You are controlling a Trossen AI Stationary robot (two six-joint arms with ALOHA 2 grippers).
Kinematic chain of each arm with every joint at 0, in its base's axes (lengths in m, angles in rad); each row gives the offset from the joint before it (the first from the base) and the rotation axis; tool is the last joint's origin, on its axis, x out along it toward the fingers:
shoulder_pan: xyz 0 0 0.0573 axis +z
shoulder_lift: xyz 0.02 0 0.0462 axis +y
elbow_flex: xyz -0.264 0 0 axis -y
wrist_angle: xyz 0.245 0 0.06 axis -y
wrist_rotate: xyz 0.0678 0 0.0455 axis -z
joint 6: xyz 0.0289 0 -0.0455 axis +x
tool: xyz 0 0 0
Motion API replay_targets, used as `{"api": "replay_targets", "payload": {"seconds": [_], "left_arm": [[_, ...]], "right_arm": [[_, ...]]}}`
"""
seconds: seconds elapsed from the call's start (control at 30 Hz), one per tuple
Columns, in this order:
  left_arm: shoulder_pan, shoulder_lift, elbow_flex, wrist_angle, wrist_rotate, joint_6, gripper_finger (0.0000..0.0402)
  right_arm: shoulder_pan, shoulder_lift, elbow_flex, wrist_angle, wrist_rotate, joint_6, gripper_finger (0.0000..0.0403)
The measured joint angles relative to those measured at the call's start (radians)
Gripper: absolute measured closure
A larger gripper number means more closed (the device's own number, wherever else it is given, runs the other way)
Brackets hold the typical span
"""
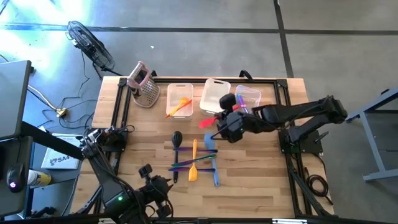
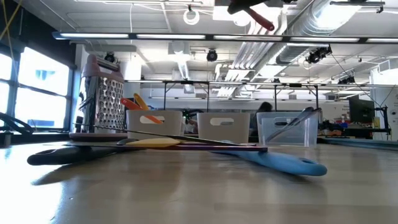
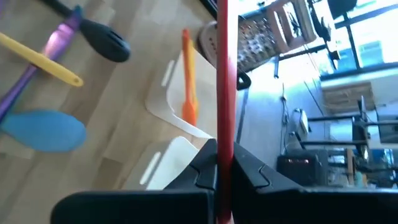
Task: Pick & Place Kitchen Items
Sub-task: Put the red spatula into the left white bin
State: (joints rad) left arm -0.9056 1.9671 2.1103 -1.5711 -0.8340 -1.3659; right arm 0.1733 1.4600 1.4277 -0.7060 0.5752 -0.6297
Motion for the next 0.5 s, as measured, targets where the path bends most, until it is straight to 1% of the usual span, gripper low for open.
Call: {"api": "replay_targets", "payload": {"seconds": [0.07, 0.13, 0.2, 0.27, 0.4, 0.5], "left_arm": [[0.012, 0.000, 0.000, 0.000, -0.079, 0.001, 0.0316], [0.035, 0.000, 0.000, 0.000, -0.152, 0.007, 0.0316], [0.061, 0.000, 0.000, 0.000, -0.219, 0.041, 0.0316], [0.086, 0.000, 0.001, 0.000, -0.266, 0.080, 0.0316], [0.146, 0.000, 0.001, 0.000, -0.283, 0.134, 0.0316], [0.183, 0.000, 0.032, -0.001, -0.283, 0.177, 0.0316]], "right_arm": [[-0.006, -0.003, 0.000, 0.007, -0.005, 0.006, 0.0399], [-0.002, -0.003, 0.000, 0.023, -0.038, 0.031, 0.0399], [0.006, -0.003, 0.000, 0.050, -0.104, 0.074, 0.0399], [0.019, -0.004, 0.000, 0.087, -0.191, 0.135, 0.0399], [0.051, -0.023, 0.000, 0.161, -0.399, 0.279, 0.0399], [0.077, -0.048, 0.000, 0.217, -0.537, 0.363, 0.0399]]}}
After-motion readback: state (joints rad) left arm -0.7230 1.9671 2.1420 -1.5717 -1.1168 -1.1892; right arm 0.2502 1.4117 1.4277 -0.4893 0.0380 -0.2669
